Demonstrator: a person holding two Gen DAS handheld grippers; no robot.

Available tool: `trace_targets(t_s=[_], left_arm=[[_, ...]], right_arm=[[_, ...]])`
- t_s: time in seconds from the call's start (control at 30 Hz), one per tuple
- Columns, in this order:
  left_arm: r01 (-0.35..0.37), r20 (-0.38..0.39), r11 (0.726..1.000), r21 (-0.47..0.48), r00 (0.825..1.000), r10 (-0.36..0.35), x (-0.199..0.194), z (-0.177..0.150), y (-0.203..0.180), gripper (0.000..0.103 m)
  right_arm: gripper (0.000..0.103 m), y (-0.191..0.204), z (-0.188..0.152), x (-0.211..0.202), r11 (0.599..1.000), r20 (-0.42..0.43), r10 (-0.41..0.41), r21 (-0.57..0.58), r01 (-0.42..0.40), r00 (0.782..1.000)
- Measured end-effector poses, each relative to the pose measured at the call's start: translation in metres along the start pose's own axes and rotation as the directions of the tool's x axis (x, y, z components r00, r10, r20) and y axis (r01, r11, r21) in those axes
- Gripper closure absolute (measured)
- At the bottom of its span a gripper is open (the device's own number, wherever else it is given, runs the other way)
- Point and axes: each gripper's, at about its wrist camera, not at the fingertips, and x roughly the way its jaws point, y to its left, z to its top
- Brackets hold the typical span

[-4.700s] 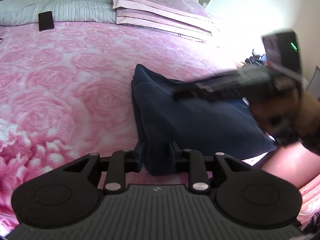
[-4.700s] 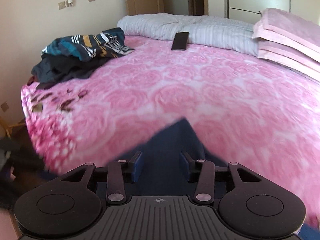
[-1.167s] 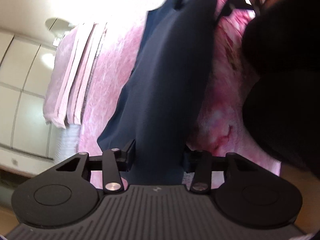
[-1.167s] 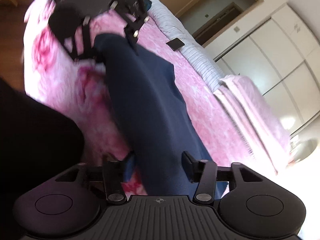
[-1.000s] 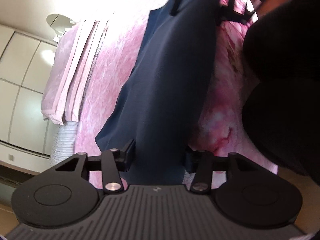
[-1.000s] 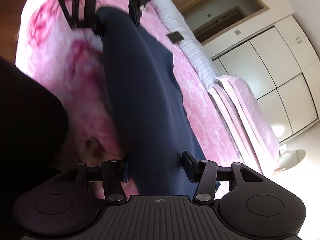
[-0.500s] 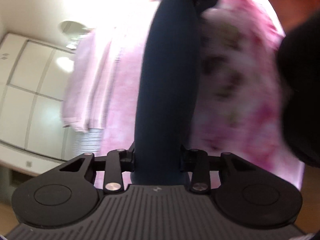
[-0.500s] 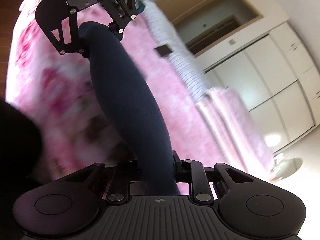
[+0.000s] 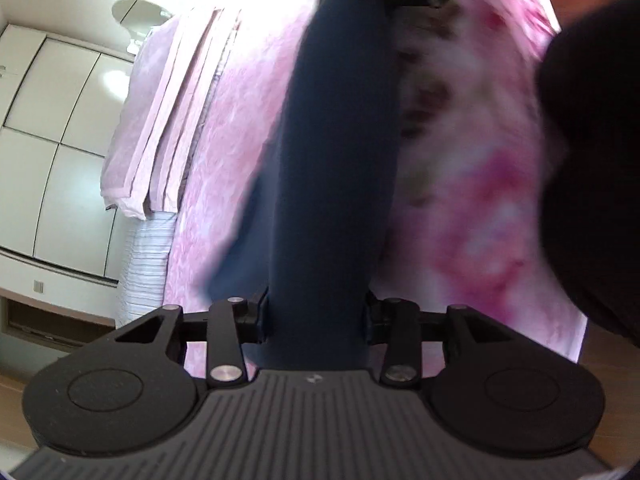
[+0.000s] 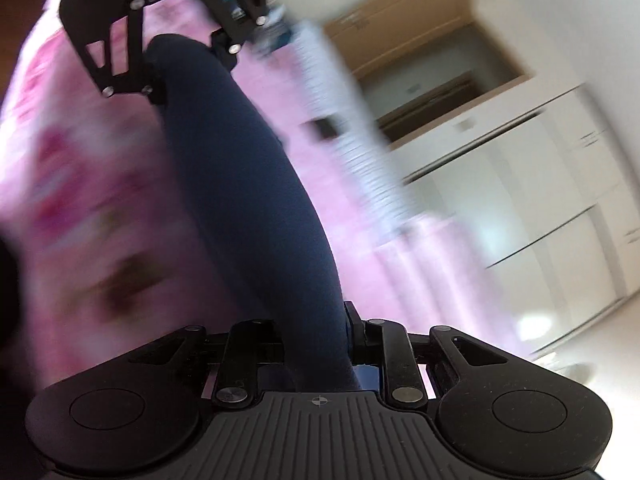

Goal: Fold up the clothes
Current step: 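Carry the held navy dress with both grippers toward the clothes stack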

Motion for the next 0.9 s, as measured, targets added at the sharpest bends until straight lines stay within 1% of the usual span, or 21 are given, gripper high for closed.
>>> trace_targets(t_s=[0.07, 0.17, 0.23, 0.33, 0.37, 0.47, 0.53, 0.6, 0.67, 0.7, 0.73, 0.77, 0.8, 0.9], left_arm=[[-0.028, 0.015, 1.000, 0.010, 0.999, 0.028, -0.004, -0.003, -0.011, 0.066], [-0.023, 0.031, 1.000, 0.004, 0.999, 0.023, -0.005, -0.008, -0.008, 0.066], [-0.017, 0.035, 1.000, 0.004, 0.999, 0.017, -0.005, -0.009, -0.005, 0.065], [0.007, 0.043, 0.999, -0.042, 0.999, -0.005, -0.007, -0.011, 0.002, 0.065], [0.013, 0.044, 0.998, -0.058, 0.999, -0.011, -0.009, -0.010, 0.003, 0.065], [0.025, 0.040, 0.998, -0.063, 0.999, -0.022, -0.006, -0.002, 0.007, 0.064], [0.031, 0.030, 0.999, -0.039, 0.999, -0.029, -0.004, 0.002, 0.008, 0.060], [0.026, 0.020, 1.000, 0.003, 0.999, -0.026, -0.002, 0.003, 0.004, 0.051], [0.017, 0.014, 0.999, 0.044, 1.000, -0.018, 0.000, 0.005, 0.000, 0.051], [0.019, 0.013, 0.999, 0.049, 1.000, -0.020, 0.001, 0.005, 0.000, 0.055], [0.031, 0.010, 0.999, 0.041, 0.999, -0.031, 0.000, 0.006, 0.002, 0.058], [0.039, 0.007, 0.999, 0.024, 0.999, -0.039, -0.001, 0.006, 0.006, 0.063], [0.042, 0.009, 0.999, 0.011, 0.999, -0.042, -0.004, 0.006, 0.012, 0.066], [0.064, 0.022, 0.997, -0.040, 0.998, -0.063, -0.014, 0.007, 0.038, 0.068]], right_arm=[[0.079, 0.017, -0.008, -0.006, 1.000, -0.018, 0.008, 0.017, -0.008, 1.000], [0.072, 0.028, -0.017, -0.015, 0.998, -0.048, 0.003, 0.060, 0.000, 0.999], [0.069, 0.029, -0.021, -0.018, 0.998, -0.069, -0.011, 0.065, 0.016, 0.998], [0.066, 0.025, -0.024, -0.013, 0.998, -0.107, -0.037, 0.044, 0.042, 0.994], [0.064, 0.022, -0.024, -0.011, 0.998, -0.117, -0.043, 0.041, 0.048, 0.992], [0.061, 0.017, -0.026, -0.010, 0.999, -0.121, -0.041, 0.024, 0.044, 0.992], [0.061, 0.017, -0.024, -0.009, 0.999, -0.109, -0.031, 0.010, 0.032, 0.994], [0.061, 0.019, -0.021, -0.005, 1.000, -0.107, -0.025, -0.004, 0.025, 0.994], [0.061, 0.020, -0.016, 0.001, 1.000, -0.114, -0.014, -0.018, 0.012, 0.993], [0.062, 0.019, -0.014, 0.002, 1.000, -0.117, -0.006, -0.017, 0.004, 0.993], [0.067, 0.017, -0.013, 0.003, 1.000, -0.120, 0.005, -0.013, -0.007, 0.993], [0.082, 0.015, -0.012, 0.002, 1.000, -0.122, 0.017, -0.001, -0.017, 0.992], [0.082, 0.011, -0.010, -0.002, 1.000, -0.122, 0.024, 0.016, -0.022, 0.992], [0.086, -0.006, -0.001, -0.016, 0.998, -0.113, 0.032, 0.059, -0.026, 0.993]])
